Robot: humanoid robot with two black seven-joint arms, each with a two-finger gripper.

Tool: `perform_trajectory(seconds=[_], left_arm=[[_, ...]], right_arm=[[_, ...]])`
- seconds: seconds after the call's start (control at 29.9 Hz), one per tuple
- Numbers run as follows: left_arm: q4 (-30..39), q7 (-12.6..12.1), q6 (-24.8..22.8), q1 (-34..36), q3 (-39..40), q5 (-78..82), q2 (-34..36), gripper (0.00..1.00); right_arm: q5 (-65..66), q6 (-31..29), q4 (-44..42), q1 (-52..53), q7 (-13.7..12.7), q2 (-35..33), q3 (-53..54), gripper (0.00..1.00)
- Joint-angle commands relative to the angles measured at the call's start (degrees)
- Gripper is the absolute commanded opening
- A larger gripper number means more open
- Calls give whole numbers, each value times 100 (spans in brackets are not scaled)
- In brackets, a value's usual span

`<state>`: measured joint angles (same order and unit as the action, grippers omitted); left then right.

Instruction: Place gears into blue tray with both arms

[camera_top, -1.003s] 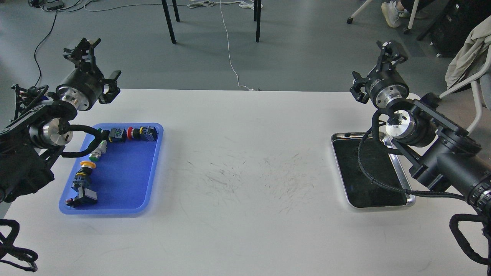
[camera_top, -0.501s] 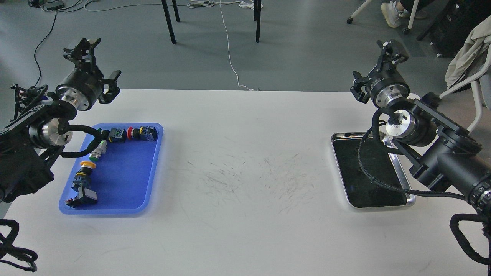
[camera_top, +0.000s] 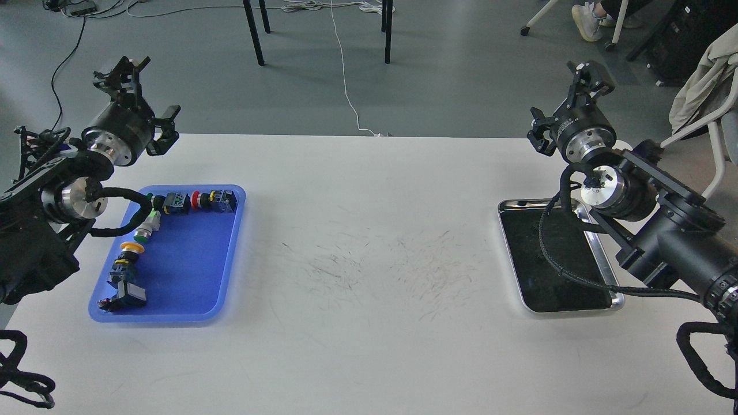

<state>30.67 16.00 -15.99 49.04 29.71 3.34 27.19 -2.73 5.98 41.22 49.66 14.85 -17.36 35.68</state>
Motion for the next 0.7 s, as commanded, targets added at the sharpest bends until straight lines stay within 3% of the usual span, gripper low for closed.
perform_trajectory(seconds=[0.0, 0.23, 0.53, 0.67], left_arm=[[0, 0, -1, -9, 0, 0, 6, 98], [-9, 0, -1, 0, 0, 0, 6, 98], [-9, 0, -10, 0, -9, 9, 6, 98], [-9, 0, -10, 9, -9, 9, 14, 98]], right_arm=[[0, 0, 0, 0, 0, 5, 0, 99], [0, 0, 79, 35, -88, -153, -70, 99], [-18, -62, 491, 369, -219, -1075, -1343, 99], [122, -80, 790, 649, -544, -1558, -2264, 99]])
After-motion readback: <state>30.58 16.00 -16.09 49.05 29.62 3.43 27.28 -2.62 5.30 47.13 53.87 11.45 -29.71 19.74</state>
